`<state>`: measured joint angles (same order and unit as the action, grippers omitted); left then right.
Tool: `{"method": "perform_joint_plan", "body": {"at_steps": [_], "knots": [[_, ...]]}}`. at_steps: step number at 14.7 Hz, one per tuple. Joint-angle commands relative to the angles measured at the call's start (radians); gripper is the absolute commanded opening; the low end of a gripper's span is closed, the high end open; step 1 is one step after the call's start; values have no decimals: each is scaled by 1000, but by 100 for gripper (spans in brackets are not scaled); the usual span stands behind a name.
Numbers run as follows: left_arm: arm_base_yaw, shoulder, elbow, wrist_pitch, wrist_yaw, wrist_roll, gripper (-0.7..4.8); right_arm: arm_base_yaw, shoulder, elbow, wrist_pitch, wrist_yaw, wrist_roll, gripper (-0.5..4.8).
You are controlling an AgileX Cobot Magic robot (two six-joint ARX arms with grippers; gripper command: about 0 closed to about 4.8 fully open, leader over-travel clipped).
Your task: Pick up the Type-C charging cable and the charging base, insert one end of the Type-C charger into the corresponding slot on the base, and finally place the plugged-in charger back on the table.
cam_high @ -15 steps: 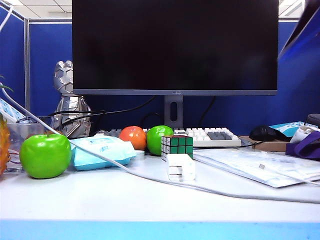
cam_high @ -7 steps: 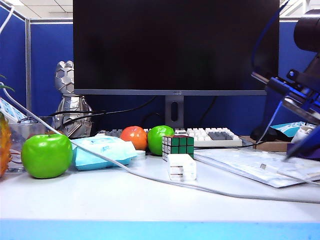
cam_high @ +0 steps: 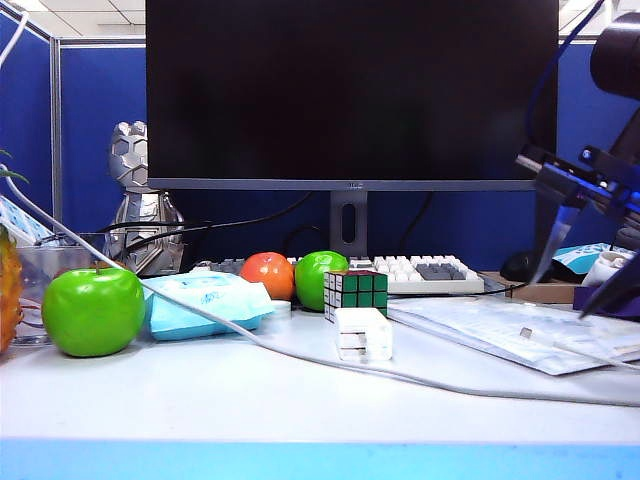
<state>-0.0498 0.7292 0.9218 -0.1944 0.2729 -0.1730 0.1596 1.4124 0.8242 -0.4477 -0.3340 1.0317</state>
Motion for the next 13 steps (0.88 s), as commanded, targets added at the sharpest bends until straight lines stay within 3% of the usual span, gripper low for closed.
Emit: {"method": "perform_joint_plan", "body": {"at_steps": [1, 9, 13], "knots": [[0, -1, 6, 17, 5, 5, -5, 1, 27, 2, 31, -5, 69, 238], [0, -1, 6, 28, 5, 5, -5, 1, 149, 2, 42, 2, 100, 229], [0, -1, 6, 35, 4, 5, -5, 1, 187, 2, 71, 11, 129, 194]]}}
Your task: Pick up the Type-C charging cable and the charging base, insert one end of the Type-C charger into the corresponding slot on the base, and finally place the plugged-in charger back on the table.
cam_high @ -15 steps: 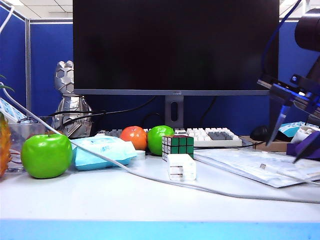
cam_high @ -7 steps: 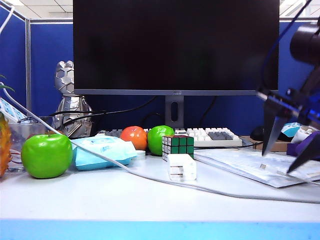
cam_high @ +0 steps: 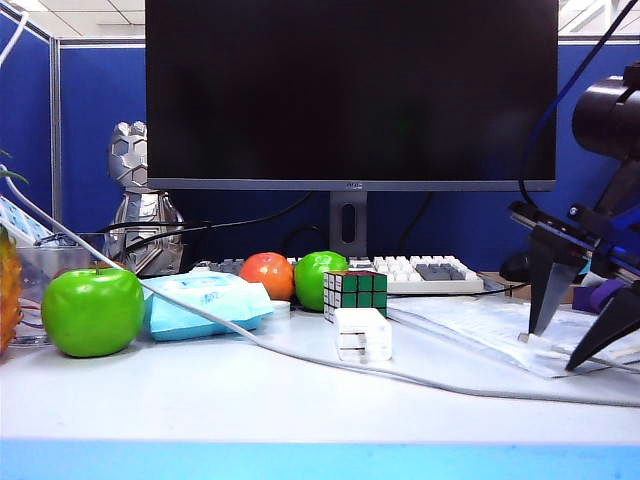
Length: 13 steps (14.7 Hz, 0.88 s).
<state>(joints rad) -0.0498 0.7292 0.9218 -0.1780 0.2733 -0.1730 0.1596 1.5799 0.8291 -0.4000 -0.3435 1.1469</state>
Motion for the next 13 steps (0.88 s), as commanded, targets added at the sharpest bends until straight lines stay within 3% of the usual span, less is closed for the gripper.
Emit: {"method": "perform_joint_plan", "body": {"at_steps": [1, 3, 7, 10, 13], "knots": [[0, -1, 6, 20, 3, 6, -5, 1, 19, -3, 23, 32, 13, 133], [0, -1, 6, 23, 0, 8, -5, 1, 19, -3, 24, 34, 13, 0], [0, -1, 6, 23, 0, 8, -5, 1, 16, 0, 65, -7, -123, -2], [0, -1, 6, 22, 2, 8, -5, 1, -12, 0, 261, -172, -306, -2], [0, -1, 6, 21, 4, 8, -5, 1, -53, 0, 562, -391, -336, -2]]}}
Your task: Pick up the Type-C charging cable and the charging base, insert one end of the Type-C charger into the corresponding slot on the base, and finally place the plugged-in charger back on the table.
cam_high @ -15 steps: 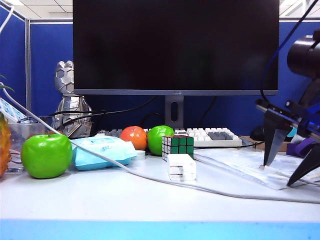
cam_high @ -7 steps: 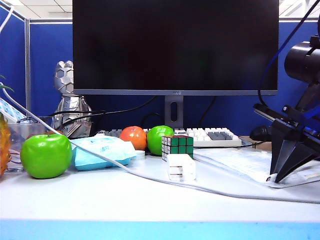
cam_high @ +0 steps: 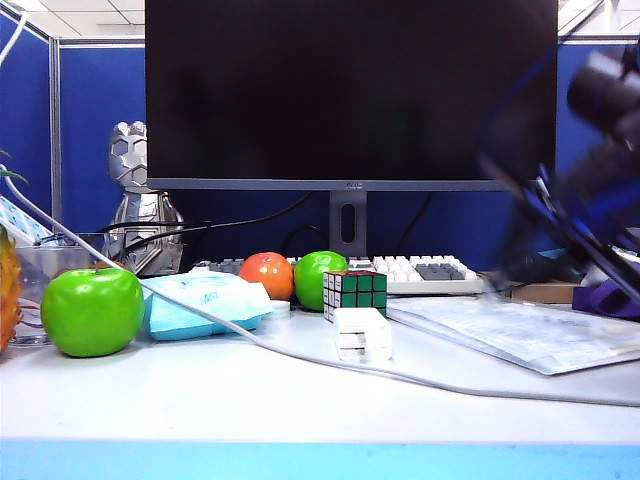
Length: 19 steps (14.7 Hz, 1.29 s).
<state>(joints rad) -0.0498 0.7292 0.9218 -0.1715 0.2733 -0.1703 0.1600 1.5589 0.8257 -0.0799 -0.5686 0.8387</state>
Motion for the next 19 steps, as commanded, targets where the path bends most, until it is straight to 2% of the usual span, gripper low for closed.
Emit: {"method": "perform_joint_plan", "body": {"at_steps": [1, 2, 3, 5, 6, 12, 13, 15, 17, 19], "knots": [[0, -1, 6, 14, 4, 5, -5, 0, -48, 3, 354, -227, -28, -2], [0, 0, 6, 12, 16, 5, -5, 0, -64, 3, 453, -269, -27, -2], [0, 5, 6, 8, 71, 5, -5, 0, -84, 3, 533, -295, -28, -2], [-17, 30, 6, -6, 156, 5, -5, 0, -119, 3, 657, -333, -28, -2], [-41, 45, 6, -8, 161, 5, -5, 0, -133, 3, 682, -350, -28, -2], [-319, 212, 6, -9, 157, -18, -5, 1, -232, 3, 690, -350, -28, -2], [-381, 262, 6, -8, 158, -99, -5, 0, -246, 3, 690, -349, -32, -2], [-468, 353, 6, -6, 183, -198, -5, 1, -277, 3, 690, -321, -37, -2], [-510, 407, 6, 0, 186, -265, -5, 1, -295, 3, 690, -278, -40, -2], [-511, 445, 14, 17, 156, -371, -5, 2, -314, 3, 689, -263, -57, -2]]}}
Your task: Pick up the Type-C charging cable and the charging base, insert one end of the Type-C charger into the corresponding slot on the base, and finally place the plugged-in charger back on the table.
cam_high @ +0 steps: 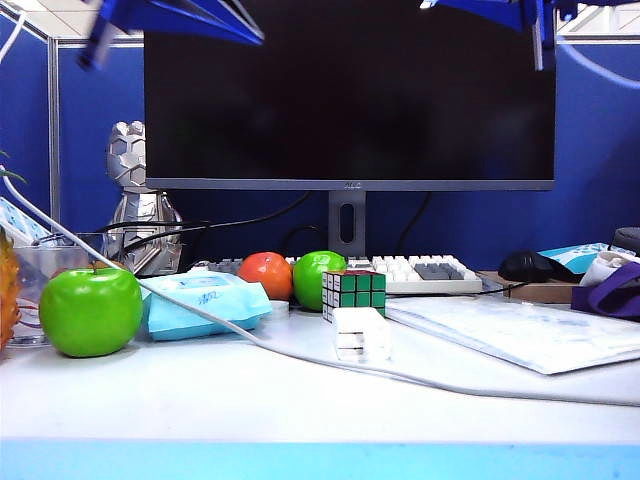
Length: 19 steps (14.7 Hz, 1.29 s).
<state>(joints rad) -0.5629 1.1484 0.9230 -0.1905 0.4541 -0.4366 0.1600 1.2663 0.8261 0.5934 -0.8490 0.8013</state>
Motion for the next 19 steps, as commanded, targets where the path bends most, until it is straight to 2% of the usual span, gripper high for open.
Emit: {"method": "perform_joint_plan", "body": {"at_steps": [1, 4, 6, 8, 10, 14, 15, 16, 17, 19], "knots": [[2, 39, 13, 58, -32, -126, -5, 2, -28, 3, 16, 18, -20, -2], [-18, 106, 112, 31, -32, -117, -5, 3, -47, 3, 13, 20, -20, -2], [-63, 246, 325, -154, -79, -114, -5, 3, -62, 3, 10, 21, -20, -2], [-74, 356, 434, -312, -102, -114, -5, 3, -68, 3, 10, 20, -20, -2], [-83, 433, 455, -334, -99, -114, -5, 3, -76, 3, 10, 20, -20, -2], [-108, 557, 455, -278, -129, -114, -5, 3, -97, 3, 10, 19, -17, -2], [-112, 581, 455, -259, -129, -116, 15, 3, -102, 3, 10, 19, -16, -2], [-118, 605, 455, -247, -133, -121, 163, 3, -110, 3, 9, 18, -15, -2], [-119, 635, 455, -241, -142, -145, 479, 3, -120, 3, 9, 17, -15, -2], [-119, 666, 455, -241, -202, -174, 479, 3, -130, 3, 8, 16, -10, -2]]}}
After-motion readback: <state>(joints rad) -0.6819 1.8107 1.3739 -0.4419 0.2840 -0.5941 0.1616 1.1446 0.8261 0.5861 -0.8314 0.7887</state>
